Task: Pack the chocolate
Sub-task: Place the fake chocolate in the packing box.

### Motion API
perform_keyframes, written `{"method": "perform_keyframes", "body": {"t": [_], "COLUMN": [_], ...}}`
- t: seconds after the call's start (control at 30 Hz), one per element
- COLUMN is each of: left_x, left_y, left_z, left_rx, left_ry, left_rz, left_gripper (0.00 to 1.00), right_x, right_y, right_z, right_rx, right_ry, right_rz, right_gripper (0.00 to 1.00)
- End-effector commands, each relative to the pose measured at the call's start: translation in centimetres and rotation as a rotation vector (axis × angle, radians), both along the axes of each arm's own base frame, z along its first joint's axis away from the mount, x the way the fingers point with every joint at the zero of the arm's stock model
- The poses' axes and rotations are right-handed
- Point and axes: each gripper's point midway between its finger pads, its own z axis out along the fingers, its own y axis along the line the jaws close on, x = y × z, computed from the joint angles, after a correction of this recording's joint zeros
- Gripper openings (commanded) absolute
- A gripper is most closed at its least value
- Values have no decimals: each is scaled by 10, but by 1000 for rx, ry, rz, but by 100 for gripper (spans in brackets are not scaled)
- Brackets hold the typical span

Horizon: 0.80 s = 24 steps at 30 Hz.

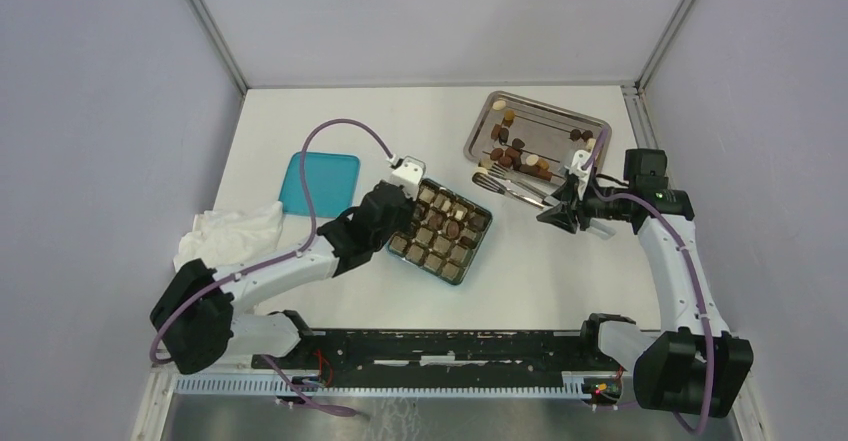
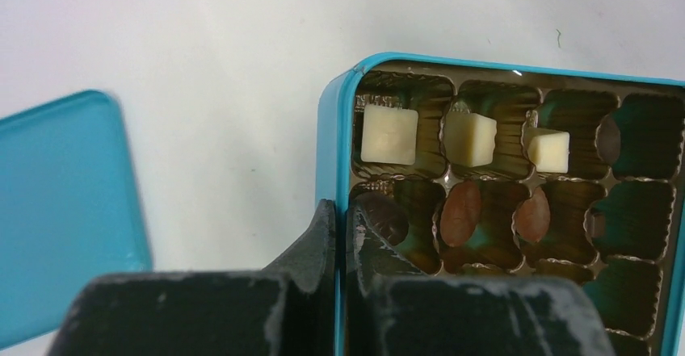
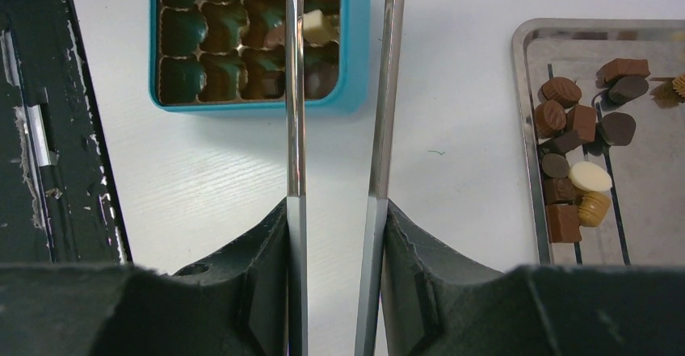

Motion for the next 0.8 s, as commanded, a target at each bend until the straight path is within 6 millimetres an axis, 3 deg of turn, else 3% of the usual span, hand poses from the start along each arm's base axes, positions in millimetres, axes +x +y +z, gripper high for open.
{"method": "perform_keyframes", "body": {"t": [0.0, 0.27, 0.5, 0.57, 0.77], "left_x": [23, 55, 56, 56, 54], "left_y": [-46, -83, -101, -101, -95], "left_z": [21, -22, -74, -79, -74], "left_rx": [-233, -308, -294, -295, -293], "left_ry": [82, 293, 454, 465, 465], "left_rz": [-11, -2, -15, -8, 9], "left_gripper": [2, 2, 2, 2, 22], "right_x": [1, -1, -11, -14, -19], "right_y": [1, -10, -7, -3, 12], "right_z": [22, -1, -30, -37, -60], "right_rx": [-14, -95, -168, -195, -279], "right_ry": [-109, -86, -25, -17, 2], "right_rz": [41, 9, 50, 70, 112], "right_gripper": [0, 0, 0, 0, 0]}}
